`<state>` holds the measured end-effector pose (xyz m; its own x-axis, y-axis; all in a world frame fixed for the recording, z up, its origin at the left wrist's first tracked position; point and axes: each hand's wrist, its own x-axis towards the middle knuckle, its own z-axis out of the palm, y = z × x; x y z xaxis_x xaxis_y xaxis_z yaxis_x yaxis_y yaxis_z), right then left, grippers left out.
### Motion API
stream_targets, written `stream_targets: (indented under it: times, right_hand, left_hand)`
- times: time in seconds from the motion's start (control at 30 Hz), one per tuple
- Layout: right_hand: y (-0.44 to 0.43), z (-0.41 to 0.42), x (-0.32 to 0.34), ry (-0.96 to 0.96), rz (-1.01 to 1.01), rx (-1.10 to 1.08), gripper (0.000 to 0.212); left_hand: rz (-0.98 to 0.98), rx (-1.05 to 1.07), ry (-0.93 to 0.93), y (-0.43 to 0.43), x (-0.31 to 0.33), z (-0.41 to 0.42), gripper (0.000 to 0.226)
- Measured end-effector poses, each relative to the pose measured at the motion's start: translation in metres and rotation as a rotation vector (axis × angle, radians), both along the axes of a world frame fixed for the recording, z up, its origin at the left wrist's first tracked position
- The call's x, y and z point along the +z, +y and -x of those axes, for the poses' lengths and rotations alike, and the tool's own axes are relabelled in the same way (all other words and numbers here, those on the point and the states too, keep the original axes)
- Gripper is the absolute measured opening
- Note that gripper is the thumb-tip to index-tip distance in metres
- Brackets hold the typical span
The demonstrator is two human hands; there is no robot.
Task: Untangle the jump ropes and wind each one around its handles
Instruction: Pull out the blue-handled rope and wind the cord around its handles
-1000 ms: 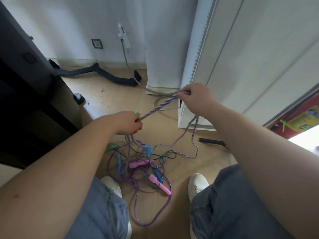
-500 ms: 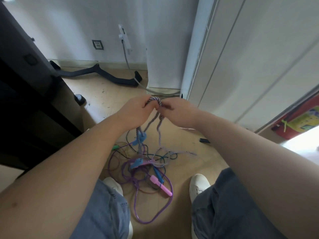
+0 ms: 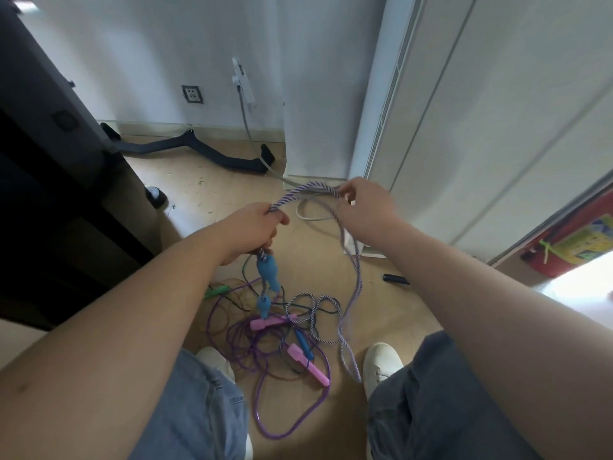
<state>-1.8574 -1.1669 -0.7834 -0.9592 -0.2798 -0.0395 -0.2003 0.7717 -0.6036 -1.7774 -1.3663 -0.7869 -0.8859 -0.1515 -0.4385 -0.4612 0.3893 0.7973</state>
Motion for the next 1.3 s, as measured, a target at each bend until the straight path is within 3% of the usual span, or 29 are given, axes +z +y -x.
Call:
stream_targets:
  times: [0.13, 0.27, 0.3, 0.43, 0.5, 0.63, 0.7, 0.77, 0.87, 1.03, 1.17, 1.23, 1.3]
  right_hand:
    - [-0.012, -0.021, 0.003, -0.136, 0.022, 0.221, 0.030]
    - [-0.023, -0.041, -0.004, -0.598, 0.009, 0.542, 0.058]
    - [-0.023, -0.045, -0.007, -0.634, -0.016, 0.571, 0.059]
    - [-0.025, -0.052, -0.016, -0.415, -0.088, 0.571, 0.034]
    - [-0.025, -0.052, -0.014, -0.417, -0.044, 0.531, 0.025]
    - [-0.027, -0.052, 0.001, -0.542, 0.209, 0.383, 0.022]
    - [-0.030, -0.050, 0.008, -0.651, 0.472, 0.246, 0.017]
    - [-0.030, -0.044, 0.012, -0.619, 0.598, 0.156, 0.023]
    - [-0.027, -0.037, 0.012, -0.414, 0.387, 0.197, 0.020]
    - [-0.032, -0.042, -0.002, -0.421, 0.132, 0.375, 0.057]
    - [-0.031, -0.038, 0.009, -0.355, 0.177, 0.301, 0.009]
    - [-0.025, -0.031, 0.011, -0.358, 0.295, 0.157, 0.017]
    - [-0.022, -0.025, 0.015, -0.497, 0.597, 0.033, 0.018]
  left_hand:
    - [-0.501, 0.162, 0.001, 0.019, 0.011, -0.002, 0.021]
    - [-0.781, 0.236, 0.050, 0.029, 0.017, -0.001, 0.018]
    - [-0.858, 0.266, 0.063, 0.028, 0.019, 0.000, 0.017]
    - [-1.056, 0.365, 0.117, 0.019, 0.021, 0.001, 0.014]
    - [-1.092, 0.399, 0.169, 0.019, 0.023, 0.001, 0.014]
    - [-0.976, 0.377, 0.218, 0.018, 0.026, 0.000, 0.020]
    - [-0.841, 0.248, 0.144, 0.020, 0.027, -0.004, 0.034]
    - [-0.770, 0.064, 0.053, 0.026, 0.026, -0.009, 0.044]
    - [-0.658, -0.020, 0.015, 0.038, 0.022, -0.013, 0.045]
    - [-0.505, 0.206, 0.055, 0.043, 0.017, -0.008, 0.026]
    - [-0.500, 0.279, 0.108, 0.031, 0.016, -0.005, 0.016]
    - [-0.475, 0.248, 0.096, 0.028, 0.015, -0.006, 0.019]
    - [-0.470, 0.169, 0.063, 0.033, 0.012, -0.010, 0.028]
